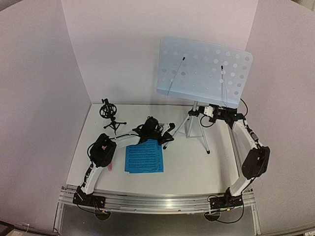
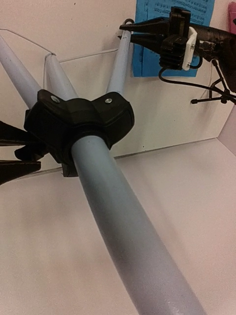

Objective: Set up the instrument practice props

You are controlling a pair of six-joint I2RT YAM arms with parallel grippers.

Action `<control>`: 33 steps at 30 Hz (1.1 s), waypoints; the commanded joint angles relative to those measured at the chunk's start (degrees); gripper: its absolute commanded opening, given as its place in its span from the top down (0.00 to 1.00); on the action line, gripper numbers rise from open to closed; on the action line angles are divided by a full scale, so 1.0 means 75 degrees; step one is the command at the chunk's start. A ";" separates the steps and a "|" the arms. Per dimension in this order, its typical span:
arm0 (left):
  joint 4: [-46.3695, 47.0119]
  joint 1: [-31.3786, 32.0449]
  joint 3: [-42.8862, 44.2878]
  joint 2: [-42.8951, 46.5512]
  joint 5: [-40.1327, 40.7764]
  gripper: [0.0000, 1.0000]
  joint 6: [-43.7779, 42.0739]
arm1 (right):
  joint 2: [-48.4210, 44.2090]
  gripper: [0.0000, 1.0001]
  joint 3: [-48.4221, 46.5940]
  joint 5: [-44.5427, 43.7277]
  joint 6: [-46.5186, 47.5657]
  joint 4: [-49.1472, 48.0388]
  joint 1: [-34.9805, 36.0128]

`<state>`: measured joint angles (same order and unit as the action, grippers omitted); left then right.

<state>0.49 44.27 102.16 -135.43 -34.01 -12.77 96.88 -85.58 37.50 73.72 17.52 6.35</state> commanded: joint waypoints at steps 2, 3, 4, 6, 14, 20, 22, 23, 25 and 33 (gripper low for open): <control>-0.0098 -0.0008 -0.0144 0.0049 0.0542 1.00 -0.0017 | 0.0441 1.00 -0.0411 0.1353 -0.1460 0.2586 0.0296; -0.0096 -0.0008 -0.0141 0.0046 0.0537 1.00 -0.0022 | 0.0479 1.00 -0.0420 0.1377 -0.1518 0.2674 0.0299; -0.0041 -0.0008 -0.0139 0.0049 0.0545 1.00 -0.0021 | 0.0502 1.00 -0.0397 0.1420 -0.1539 0.2730 0.0291; 0.0135 -0.0008 -0.0144 0.0032 0.0561 1.00 -0.0022 | 0.0544 1.00 -0.0337 0.1541 -0.1655 0.2773 0.0289; 0.0181 -0.0008 -0.0172 0.0038 0.0585 1.00 -0.0090 | 0.1207 1.00 -0.0938 0.3076 -0.3002 0.2991 -0.0113; 0.0203 -0.0008 -0.0191 0.0059 0.0628 1.00 -0.0180 | 0.1486 1.00 -0.1278 0.3854 -0.3977 0.3294 -0.0346; 0.0184 -0.0008 -0.0191 0.0067 0.0649 1.00 -0.0192 | 0.1601 1.00 -0.1468 0.3967 -0.4019 0.3778 -0.0351; 0.0176 -0.0008 -0.0191 0.0067 0.0649 1.00 -0.0214 | 0.1699 1.00 -0.1620 0.4057 -0.4004 0.4024 -0.0349; 0.0163 -0.0008 -0.0183 0.0063 0.0646 1.00 -0.0233 | 0.1905 1.00 -0.1891 0.4185 -0.3926 0.4639 -0.0352; 0.0145 -0.0008 -0.0160 0.0045 0.0651 1.00 -0.0279 | 0.2136 0.93 -0.2219 0.4356 -0.4233 0.5876 -0.0353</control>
<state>1.53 44.25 101.47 -135.26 -34.40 -14.03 110.61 -104.14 60.29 48.73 41.19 0.78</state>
